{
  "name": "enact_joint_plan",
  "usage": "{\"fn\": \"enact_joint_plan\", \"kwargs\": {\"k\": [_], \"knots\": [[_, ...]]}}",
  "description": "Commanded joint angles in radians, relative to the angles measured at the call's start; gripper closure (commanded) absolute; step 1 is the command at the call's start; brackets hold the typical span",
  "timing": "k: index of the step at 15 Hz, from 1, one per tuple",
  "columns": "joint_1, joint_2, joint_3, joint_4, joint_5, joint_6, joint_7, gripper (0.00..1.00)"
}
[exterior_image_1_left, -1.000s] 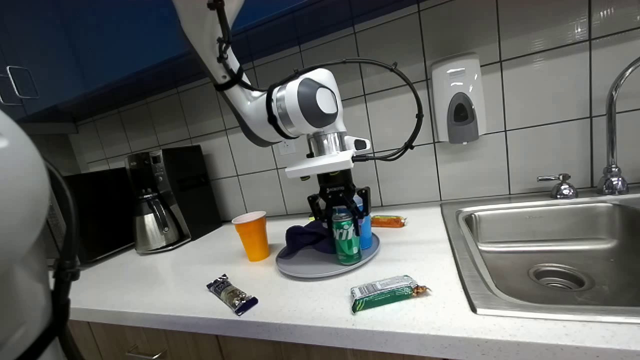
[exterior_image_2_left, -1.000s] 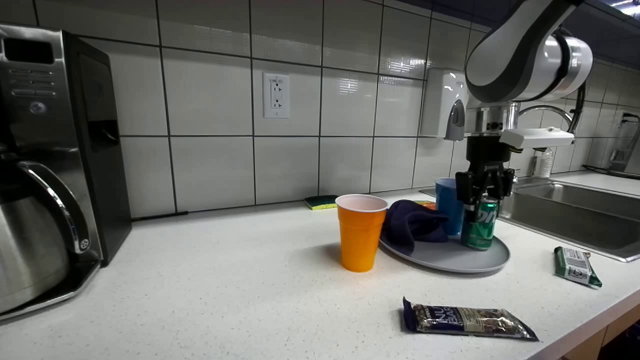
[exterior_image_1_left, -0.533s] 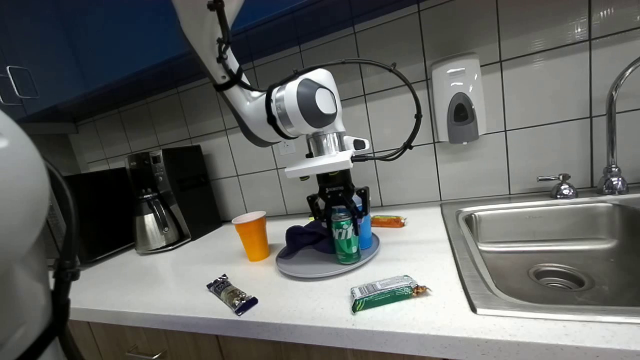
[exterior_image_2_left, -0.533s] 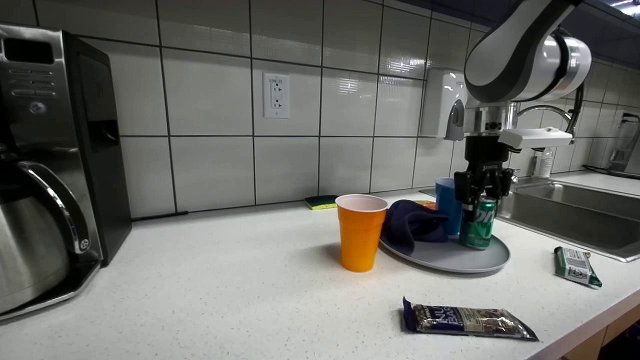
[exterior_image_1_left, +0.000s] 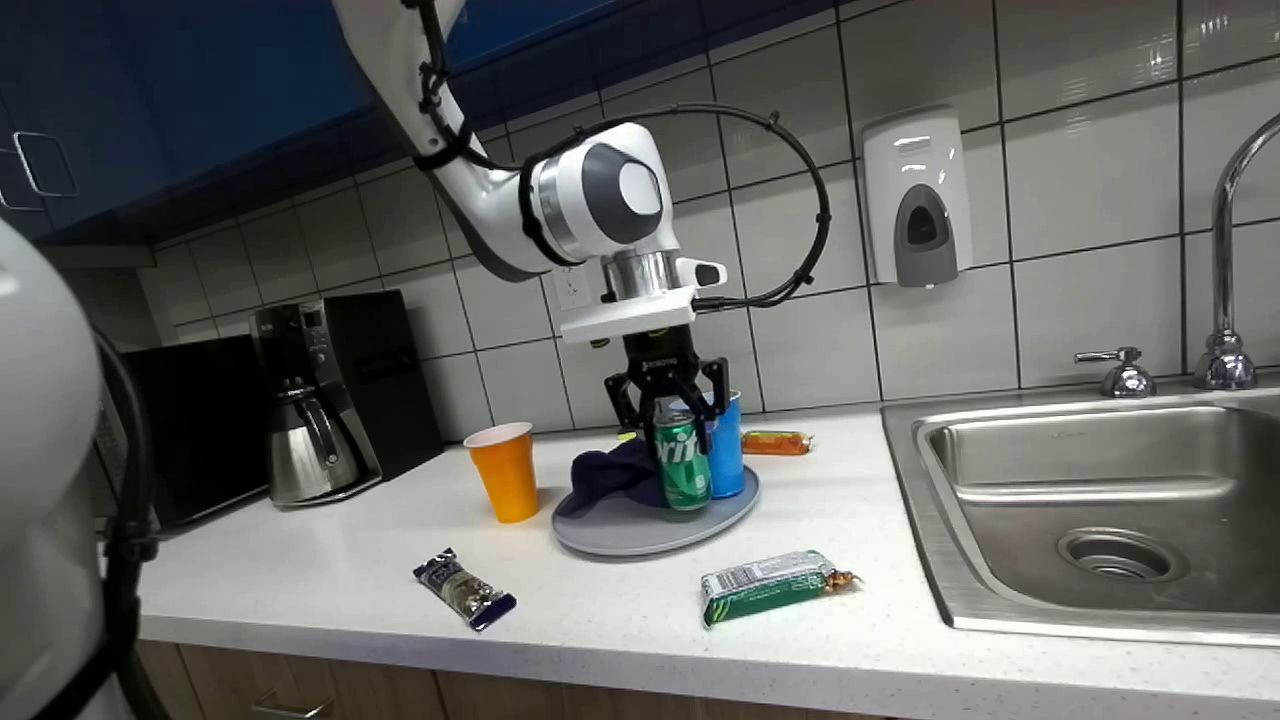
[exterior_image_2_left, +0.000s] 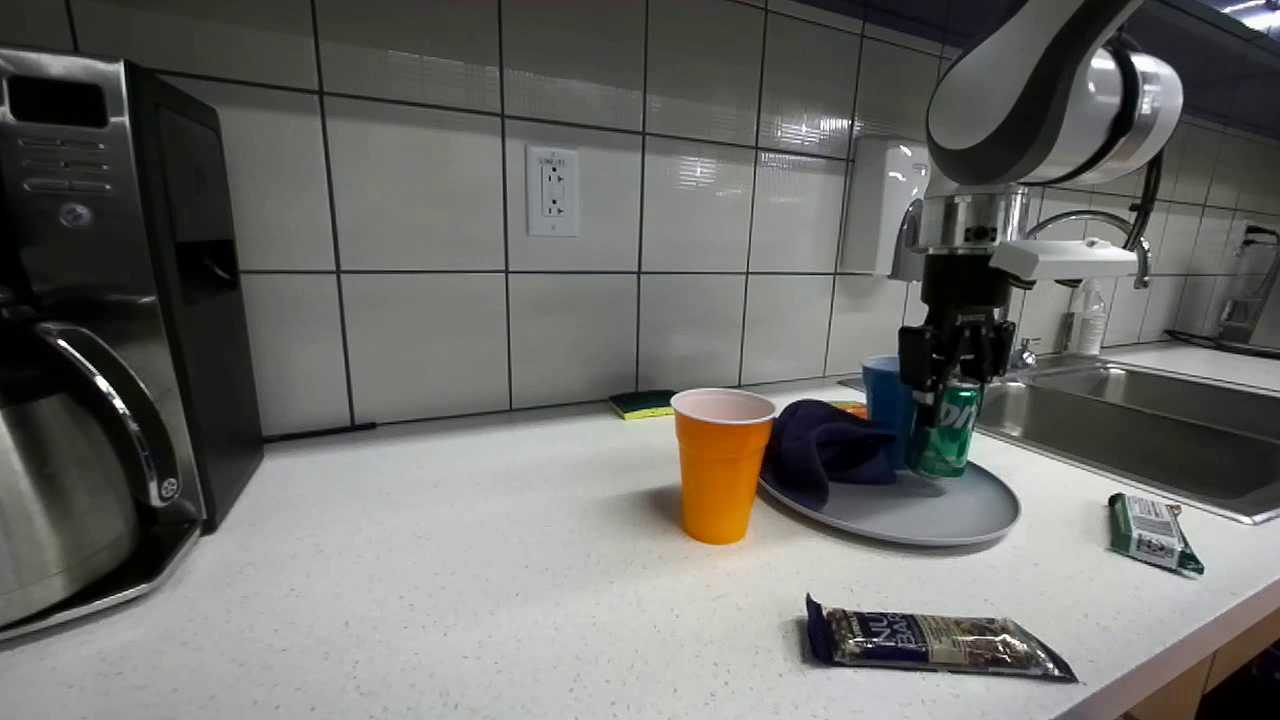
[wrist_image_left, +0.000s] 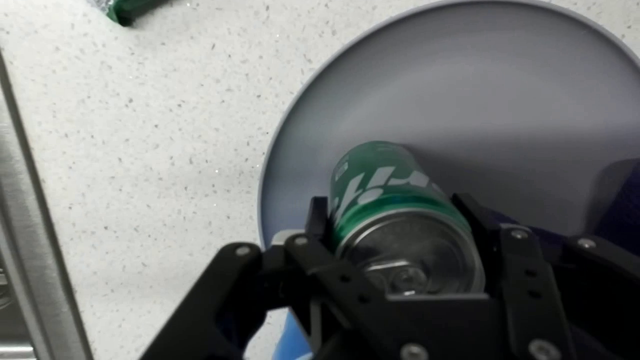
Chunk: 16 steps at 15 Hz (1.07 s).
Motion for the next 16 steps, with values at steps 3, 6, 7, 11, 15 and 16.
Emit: {"fn": "enact_joint_plan", "kwargs": {"k": [3,6,7,11,15,16], "knots": [[-0.004,-0.116,0.006,-0.047,0.005,-0.022,-0.007,0.62],[-0.003,-0.153,0.005,-0.067,0.01,-0.027,-0.013,0.62],[-0.003,-0.166,0.005,-0.076,0.011,-0.028,-0.015,0.62],[-0.001,-0.225,0.002,-0.11,0.028,-0.047,-0.029,0.62],[-0.005,-0.258,-0.006,-0.128,0.02,-0.059,-0.018,0.62],[-0.007,-0.261,-0.01,-0.129,0.017,-0.059,-0.016,0.62]]}}
